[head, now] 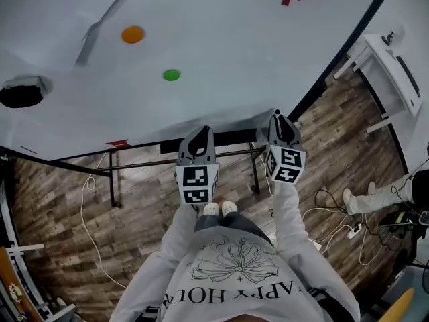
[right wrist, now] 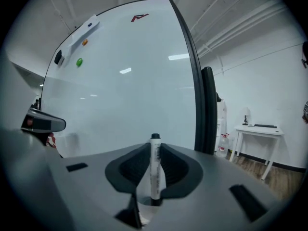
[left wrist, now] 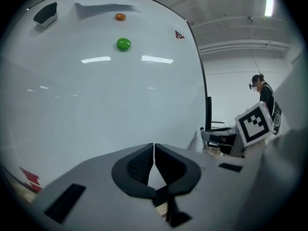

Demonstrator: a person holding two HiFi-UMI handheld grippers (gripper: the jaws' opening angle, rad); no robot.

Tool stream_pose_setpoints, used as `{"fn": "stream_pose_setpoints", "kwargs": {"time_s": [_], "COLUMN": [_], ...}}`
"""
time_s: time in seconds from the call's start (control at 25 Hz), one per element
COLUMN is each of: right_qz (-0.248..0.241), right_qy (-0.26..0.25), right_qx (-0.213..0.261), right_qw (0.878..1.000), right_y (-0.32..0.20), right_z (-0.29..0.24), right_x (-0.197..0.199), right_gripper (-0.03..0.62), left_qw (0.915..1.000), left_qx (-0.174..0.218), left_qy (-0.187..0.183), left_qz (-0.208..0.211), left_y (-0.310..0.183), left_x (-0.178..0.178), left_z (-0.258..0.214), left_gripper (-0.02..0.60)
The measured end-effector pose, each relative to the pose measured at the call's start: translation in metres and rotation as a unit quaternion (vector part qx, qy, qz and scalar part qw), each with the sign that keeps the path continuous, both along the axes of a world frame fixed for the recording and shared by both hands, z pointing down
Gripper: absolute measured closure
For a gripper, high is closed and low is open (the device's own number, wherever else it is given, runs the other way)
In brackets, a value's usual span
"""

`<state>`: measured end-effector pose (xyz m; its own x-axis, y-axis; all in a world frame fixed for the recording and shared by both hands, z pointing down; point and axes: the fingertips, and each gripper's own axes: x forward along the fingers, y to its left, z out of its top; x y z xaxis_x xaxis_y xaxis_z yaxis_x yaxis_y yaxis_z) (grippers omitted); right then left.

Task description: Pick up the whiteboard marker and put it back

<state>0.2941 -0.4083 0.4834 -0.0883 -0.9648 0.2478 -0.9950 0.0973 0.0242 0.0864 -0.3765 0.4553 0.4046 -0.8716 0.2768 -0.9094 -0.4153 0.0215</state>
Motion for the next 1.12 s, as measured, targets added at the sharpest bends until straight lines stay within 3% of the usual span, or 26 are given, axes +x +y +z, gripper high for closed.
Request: {"fn": "stream_pose_setpoints", "kwargs": {"time_s": [0.32,0.44,0.6,0.84,1.12], "right_qz": [0.005,0.007,0.015,0.032,0.033], "right_qy": [0.013,0.016,0.031,0.018,0.013], "right_qx": [-0.051,-0.054,-0.038,0.002,0.044], "right_qw": [0.999,0.998,0.999,0.999,0.998], "right_y": [0.004,0.008,0.011,0.018,0.028], "right_z": [0.039,0.041,0.028,-0.006,-0.043], "right_x": [-0.003,-0.004,-0.003,-0.005,-0.017], "right_gripper": [0.526,0.489,0.471,0.525,0.543], "left_qw": [0.9999,1.0000,1.0000,0.9999,0.9994], "left_qx": [-0.011,-0.010,-0.005,0.007,0.030], "left_qy": [-0.003,-0.001,0.001,0.005,0.015], "left_qz": [0.001,0.001,0.003,0.007,-0.003], "left_y": [0.002,0.002,0.001,0.001,0.005], "left_x": [-0.005,-0.005,-0.004,0.000,-0.005], "left_z": [0.010,0.010,0.007,-0.006,-0.027], "left_gripper": [0.572,0.572,0.572,0.572,0.572]}}
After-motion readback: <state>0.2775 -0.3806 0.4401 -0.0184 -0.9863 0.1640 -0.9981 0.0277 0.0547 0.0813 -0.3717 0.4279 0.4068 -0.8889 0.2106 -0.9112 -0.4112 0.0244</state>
